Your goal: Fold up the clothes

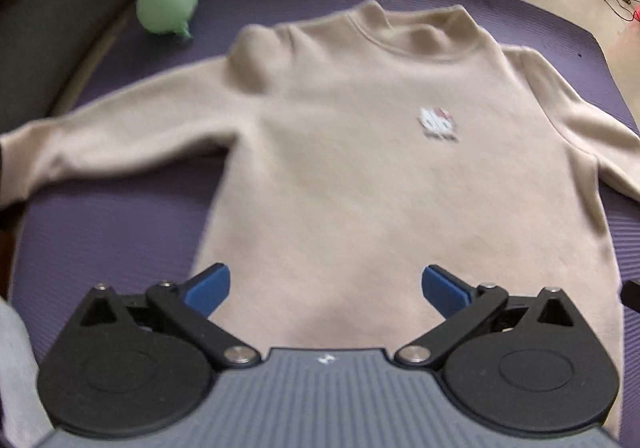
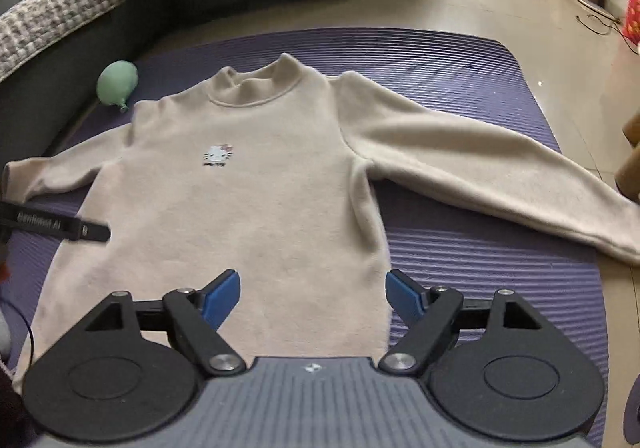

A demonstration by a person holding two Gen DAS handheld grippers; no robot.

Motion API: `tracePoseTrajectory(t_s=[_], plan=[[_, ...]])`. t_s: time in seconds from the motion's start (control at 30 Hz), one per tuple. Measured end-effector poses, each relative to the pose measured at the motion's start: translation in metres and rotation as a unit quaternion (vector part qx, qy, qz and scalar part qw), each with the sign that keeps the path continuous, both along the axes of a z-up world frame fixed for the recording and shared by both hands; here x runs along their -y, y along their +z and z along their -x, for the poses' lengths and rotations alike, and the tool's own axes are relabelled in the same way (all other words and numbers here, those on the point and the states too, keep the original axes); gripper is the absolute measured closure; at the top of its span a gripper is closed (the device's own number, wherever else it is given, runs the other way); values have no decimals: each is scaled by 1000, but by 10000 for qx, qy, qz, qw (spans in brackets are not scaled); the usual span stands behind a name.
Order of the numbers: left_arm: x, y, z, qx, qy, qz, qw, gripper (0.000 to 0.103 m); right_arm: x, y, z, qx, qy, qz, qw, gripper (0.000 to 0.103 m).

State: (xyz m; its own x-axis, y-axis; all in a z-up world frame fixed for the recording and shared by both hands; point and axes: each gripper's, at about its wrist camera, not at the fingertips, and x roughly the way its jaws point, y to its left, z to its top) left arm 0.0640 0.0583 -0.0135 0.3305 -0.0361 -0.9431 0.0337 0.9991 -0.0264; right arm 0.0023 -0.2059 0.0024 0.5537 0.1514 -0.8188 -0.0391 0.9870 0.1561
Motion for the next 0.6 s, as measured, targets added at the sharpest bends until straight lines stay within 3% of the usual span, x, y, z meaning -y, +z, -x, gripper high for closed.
tracePoseTrajectory(t_s=[0.17, 0.33, 0.6], plan=[[27, 1, 10, -80, 71, -68, 9999, 0, 5, -15, -4, -172, 4, 157, 9997, 21], [49, 10, 19, 18, -174, -287, 9994, 0, 4, -7, 2, 11, 22, 357, 9994, 19], [64, 22, 29, 50, -437, -272, 9987, 0, 4, -2, 7, 82, 65, 418, 9991, 18]])
